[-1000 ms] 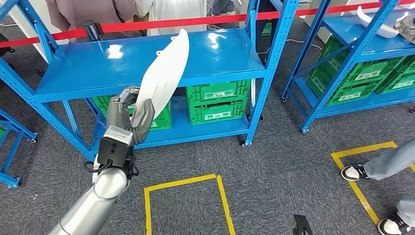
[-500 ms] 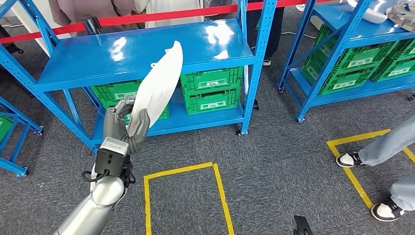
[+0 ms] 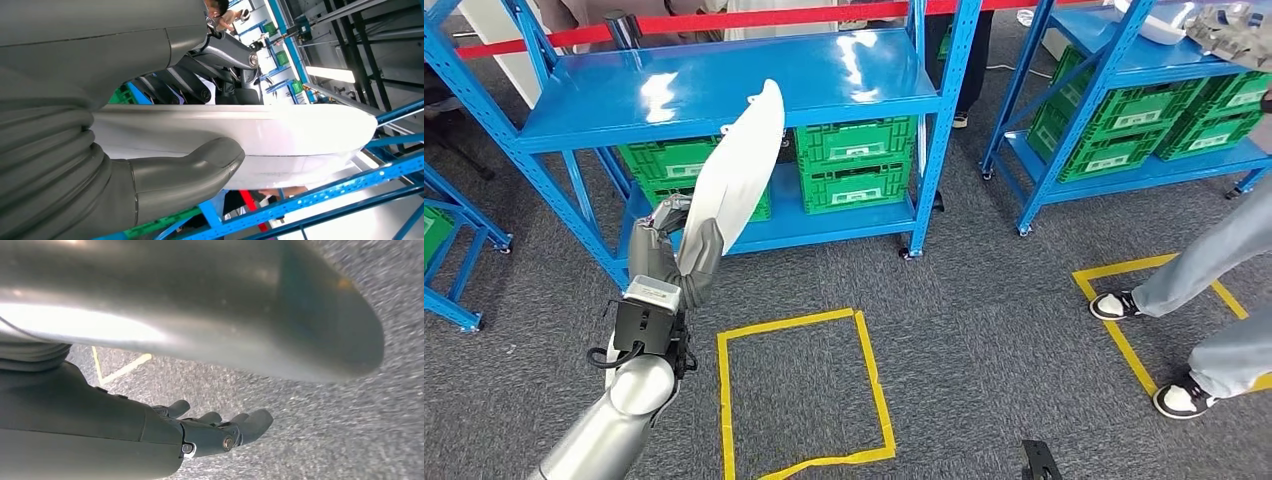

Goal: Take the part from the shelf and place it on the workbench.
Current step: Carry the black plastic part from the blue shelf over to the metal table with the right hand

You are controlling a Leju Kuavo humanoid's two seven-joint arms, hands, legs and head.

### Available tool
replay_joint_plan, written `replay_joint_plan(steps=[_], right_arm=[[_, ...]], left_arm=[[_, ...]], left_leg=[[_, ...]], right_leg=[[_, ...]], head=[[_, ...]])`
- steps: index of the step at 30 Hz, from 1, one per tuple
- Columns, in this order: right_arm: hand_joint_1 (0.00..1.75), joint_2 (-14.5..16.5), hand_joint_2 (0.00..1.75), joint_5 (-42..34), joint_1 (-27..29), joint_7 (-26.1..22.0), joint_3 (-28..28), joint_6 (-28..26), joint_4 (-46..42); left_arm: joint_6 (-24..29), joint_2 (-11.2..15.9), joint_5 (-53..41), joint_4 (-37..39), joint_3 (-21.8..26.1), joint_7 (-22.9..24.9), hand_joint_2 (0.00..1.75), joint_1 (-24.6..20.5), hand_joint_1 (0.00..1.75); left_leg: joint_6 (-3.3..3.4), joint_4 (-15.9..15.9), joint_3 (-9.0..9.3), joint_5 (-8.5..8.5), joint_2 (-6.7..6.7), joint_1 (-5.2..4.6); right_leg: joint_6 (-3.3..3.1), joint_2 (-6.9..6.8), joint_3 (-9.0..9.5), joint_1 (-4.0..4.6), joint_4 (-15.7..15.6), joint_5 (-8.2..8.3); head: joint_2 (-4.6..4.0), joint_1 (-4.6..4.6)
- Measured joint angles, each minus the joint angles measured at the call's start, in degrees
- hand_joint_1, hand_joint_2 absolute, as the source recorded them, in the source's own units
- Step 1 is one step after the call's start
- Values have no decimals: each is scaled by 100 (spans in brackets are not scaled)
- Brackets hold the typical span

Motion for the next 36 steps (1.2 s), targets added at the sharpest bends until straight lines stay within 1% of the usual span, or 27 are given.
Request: replay_joint_plan(steps=[2,3,5,6,8,10,11,12,13,14,15,17,18,20,21,22,23,25,26,27,28,29,30,32,33,34,36], right_arm=[[0,-8,0,7,-24,2,0,1,-1],[0,-10,0,9,-31,11,0,1,-2],[0,-11,0,10,-29,41,0,-4,-2],[0,-11,0,11,-34,55,0,-8,-2],[0,-9,0,15,-47,60,0,-20,-2],[0,-9,0,16,-54,58,0,-28,-2],[0,-9,0,17,-53,57,0,-28,-2],[0,-9,0,17,-53,57,0,-28,-2],[0,-9,0,18,-53,57,0,-28,-2],[0,-8,0,18,-53,57,0,-28,-2],[0,-7,0,18,-55,57,0,-28,-2],[0,-5,0,18,-58,57,0,-28,-2],[0,-5,0,17,-59,57,0,-27,-2],[0,-4,0,13,-54,59,1,-20,0],[0,-3,0,10,-47,61,1,-13,2],[0,-2,0,9,-36,62,2,-7,3],[0,-1,0,8,-29,62,2,-2,5],[0,-3,0,4,-27,59,2,4,5],[0,-5,0,-3,-28,57,2,6,5],[0,-7,0,-9,-28,57,2,9,5],[0,-8,0,-15,-26,57,2,12,5],[0,-8,0,-19,-26,57,2,14,4],[0,-10,0,-19,-30,57,2,16,3],[0,-14,0,-19,-42,56,2,19,1],[0,-16,0,-19,-45,56,2,20,1],[0,-16,0,-19,-44,55,2,22,1],[0,-10,0,-18,-36,48,2,26,4]], left_arm=[[4,2,-15,-2,17,0,175,-3,175],[7,2,-28,-3,24,1,175,-7,175],[14,8,-61,8,38,7,175,-15,175],[16,13,-75,16,51,12,175,-21,175],[23,28,-96,39,89,19,175,-43,175],[32,40,-99,62,120,20,175,-64,175],[36,45,-100,76,128,20,175,-68,175],[37,50,-100,88,133,21,175,-69,175],[38,54,-100,97,138,21,175,-69,175],[38,57,-100,102,142,21,175,-73,175],[38,59,-100,101,147,21,175,-85,175],[39,52,-103,92,159,18,175,-124,175],[40,49,-104,90,165,18,175,-145,175],[41,43,-107,99,171,20,175,-168,175],[39,37,-107,108,172,24,175,-177,175],[38,27,-107,115,172,28,175,-183,175],[36,16,-107,122,172,31,175,-190,175],[33,-2,-107,131,172,34,175,-195,175],[30,-4,-107,138,172,33,175,-192,175],[26,-5,-108,148,172,33,175,-189,175],[21,-5,-108,156,172,32,175,-185,175],[18,-5,-109,162,172,31,175,-184,175],[16,-5,-109,164,172,29,175,-185,175],[16,-4,-109,158,174,23,175,-187,175],[15,-4,-109,155,176,19,175,-187,175],[15,-4,-110,154,177,16,175,-186,175],[7,1,-111,159,182,16,175,-179,175]], left_leg=[[-66,85,-118,75,5,-10],[-100,95,-141,120,9,-14],[-171,76,-158,196,10,-2],[-209,115,-195,121,0,7],[-282,484,-336,-355,-21,32],[-333,1171,-482,-895,-27,53],[-348,1465,-502,-989,-27,63],[-353,1624,-445,-943,-27,70],[-349,1601,-303,-801,-27,74],[-336,1383,-61,-647,-28,75],[-311,999,264,-595,-36,73],[-249,184,857,-734,-58,45],[-213,-55,998,-824,-68,24],[-122,-159,973,-778,-63,1],[-64,-174,926,-706,-51,3],[-9,-189,866,-626,-39,9],[33,-199,792,-542,-28,18],[72,-181,604,-393,-19,6],[75,-166,498,-319,-15,-2],[75,-146,390,-249,-11,-8],[69,-121,283,-185,-8,-12],[57,-91,179,-126,-8,-14],[40,-53,85,-73,-8,-14],[-13,8,-54,20,-5,-27],[-45,18,-86,68,-3,-30],[-77,8,-101,117,0,-33],[-145,-6,-133,156,-11,-35]], right_leg=[[-78,11,449,28,-647,-186],[-131,18,520,46,-797,-267],[-237,8,447,45,-837,-195],[-289,-4,388,36,-845,-126],[-362,-26,233,17,-859,27],[-376,-28,52,16,-856,179],[-369,-29,-39,16,-853,255],[-359,-31,-135,15,-850,333],[-345,-32,-227,13,-847,409],[-327,-33,-315,11,-845,483],[-305,-34,-383,9,-843,552],[-239,-34,-451,8,-848,672],[-197,-34,-459,6,-865,733],[-106,-35,-469,-10,-924,848],[-73,-31,-500,-17,-914,818],[-50,-26,-554,-23,-825,675],[-38,-22,-635,-24,-623,426],[-24,-13,-822,-5,88,-157],[-19,-11,-875,5,447,-306],[-19,-10,-864,14,687,-318],[-26,-10,-765,20,742,-215],[-40,-10,-561,23,586,-67],[-59,-10,-266,27,249,10],[-118,-6,306,57,-548,-87],[-150,-1,461,74,-803,-176],[-184,4,505,92,-917,-210],[-258,-5,429,71,-941,-115]], head=[[0,15],[0,20],[0,19],[0,14],[0,-6],[0,-25],[0,-25],[0,-26],[0,-27],[0,-27],[0,-26],[0,-22],[0,-27],[0,-44],[0,-55],[0,-54],[0,-48],[0,-23],[0,-15],[0,-13],[0,-11],[0,-10],[0,-8],[0,3],[0,10],[0,14],[0,14]])
